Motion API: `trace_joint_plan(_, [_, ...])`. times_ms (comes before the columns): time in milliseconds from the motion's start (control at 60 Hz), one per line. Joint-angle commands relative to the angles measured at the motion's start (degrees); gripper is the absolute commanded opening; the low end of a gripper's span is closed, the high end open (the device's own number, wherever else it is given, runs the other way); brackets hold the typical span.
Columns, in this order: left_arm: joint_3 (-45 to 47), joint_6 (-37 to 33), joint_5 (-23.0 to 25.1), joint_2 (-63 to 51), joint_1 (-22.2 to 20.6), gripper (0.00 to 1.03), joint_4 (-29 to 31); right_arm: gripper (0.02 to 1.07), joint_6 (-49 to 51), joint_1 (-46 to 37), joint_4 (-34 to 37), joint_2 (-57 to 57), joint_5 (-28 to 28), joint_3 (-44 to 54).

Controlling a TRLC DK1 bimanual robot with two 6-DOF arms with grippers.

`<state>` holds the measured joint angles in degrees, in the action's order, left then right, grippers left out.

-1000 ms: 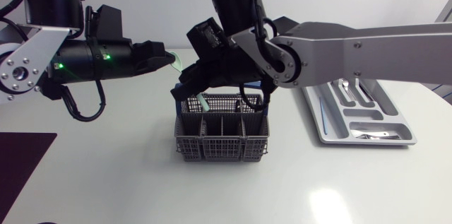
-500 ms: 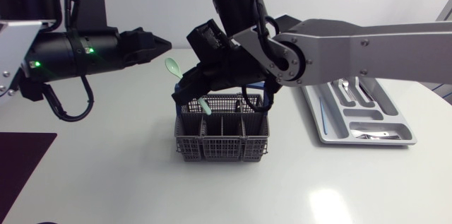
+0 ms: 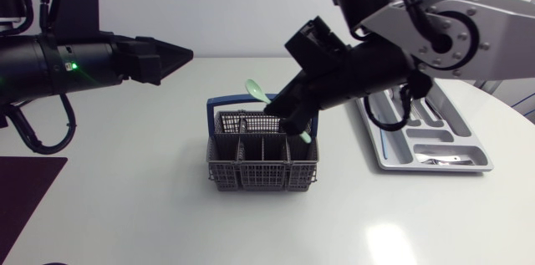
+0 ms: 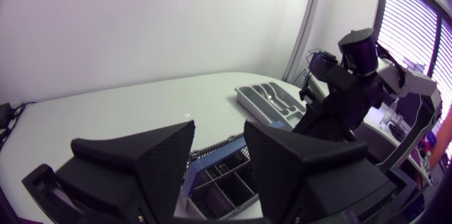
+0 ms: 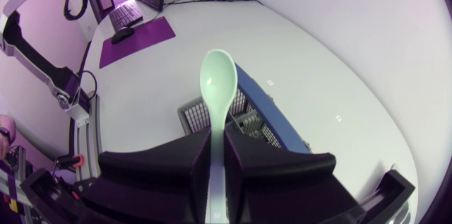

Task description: Unload the cutlery basket into the drawer organizer.

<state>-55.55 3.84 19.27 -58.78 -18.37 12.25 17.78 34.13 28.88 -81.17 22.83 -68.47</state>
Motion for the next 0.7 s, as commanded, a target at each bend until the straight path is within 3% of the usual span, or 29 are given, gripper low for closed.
trace_joint_plan(0, [0.35,-5.68,0.33,0.51,0.44,0.61,1.28,0.08,6.39,-3.54,3.2,3.03,1.96,3.52])
trace_joint_plan(33, [0.71,-6.91,0.33,0.6,0.7,0.66,2.25,0.08,8.94,-5.39,4.95,4.0,2.92,4.39])
trace_joint_plan(167, [2.2,-9.99,0.42,0.78,3.69,0.68,3.13,0.08,19.49,-13.3,11.46,6.37,6.7,7.29])
trace_joint_plan(383, [4.84,-14.82,0.33,0.69,6.33,0.75,4.01,0.08,45.32,-30.35,21.39,6.63,8.11,11.16])
trace_joint_plan(450, [5.89,-15.26,0.24,0.69,6.33,0.77,3.92,0.08,56.31,-37.56,25.17,3.38,7.93,10.9])
trace_joint_plan(683, [8.0,-16.23,-1.16,0.25,6.33,0.82,3.22,0.08,80.13,-54.52,28.77,-11.21,3.45,5.01])
